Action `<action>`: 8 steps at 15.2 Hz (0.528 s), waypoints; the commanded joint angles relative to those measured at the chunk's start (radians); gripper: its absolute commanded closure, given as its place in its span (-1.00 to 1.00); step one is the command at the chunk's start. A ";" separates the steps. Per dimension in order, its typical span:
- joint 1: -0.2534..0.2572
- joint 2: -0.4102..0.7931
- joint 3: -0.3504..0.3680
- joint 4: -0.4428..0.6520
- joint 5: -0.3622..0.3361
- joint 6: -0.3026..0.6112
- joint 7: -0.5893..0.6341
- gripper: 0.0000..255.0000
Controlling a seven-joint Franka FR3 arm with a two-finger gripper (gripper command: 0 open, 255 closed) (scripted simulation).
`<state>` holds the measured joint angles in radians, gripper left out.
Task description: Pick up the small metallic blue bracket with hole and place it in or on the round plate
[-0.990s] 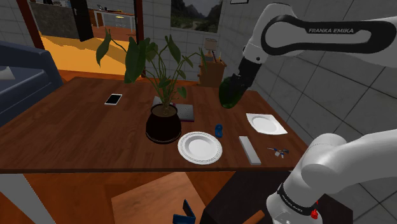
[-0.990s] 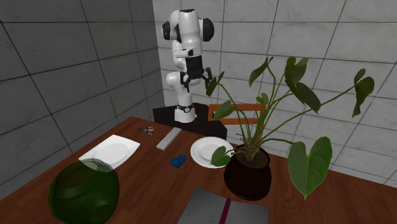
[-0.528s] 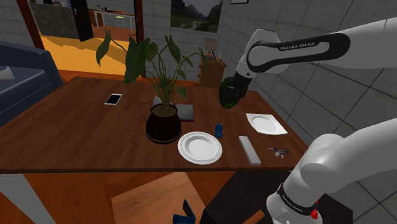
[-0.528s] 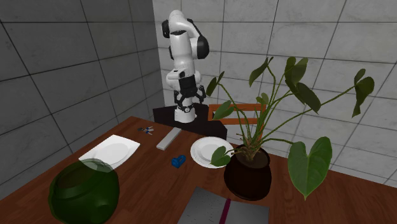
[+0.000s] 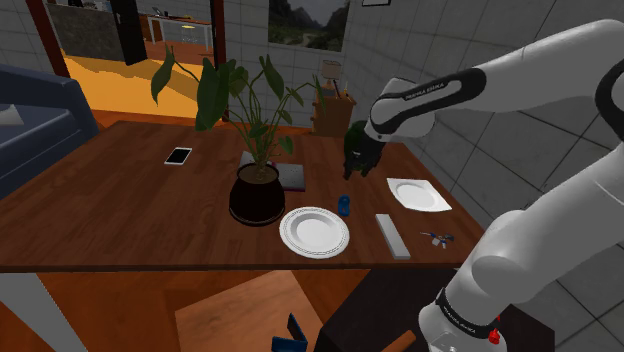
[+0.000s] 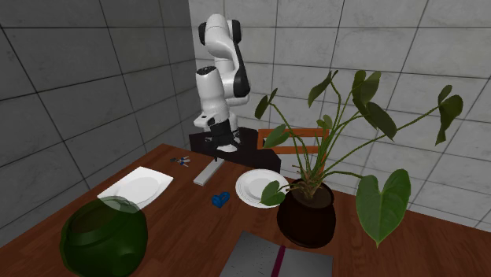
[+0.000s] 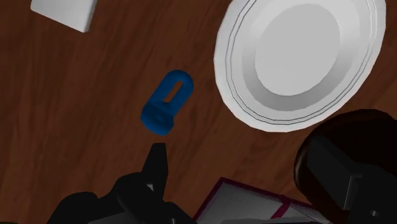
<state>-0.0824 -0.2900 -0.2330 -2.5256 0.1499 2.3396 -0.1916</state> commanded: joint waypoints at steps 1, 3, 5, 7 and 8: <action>0.004 0.080 -0.029 0.015 0.038 0.058 -0.046 -1.00; 0.008 0.156 -0.052 0.034 0.086 0.104 -0.097 -1.00; 0.010 0.236 -0.072 0.059 0.147 0.144 -0.155 -1.00; 0.006 0.317 -0.083 0.090 0.217 0.176 -0.219 -1.00; 0.001 0.359 -0.085 0.108 0.255 0.189 -0.252 -1.00</action>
<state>-0.0750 0.0212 -0.3097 -2.4434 0.3644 2.5177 -0.4018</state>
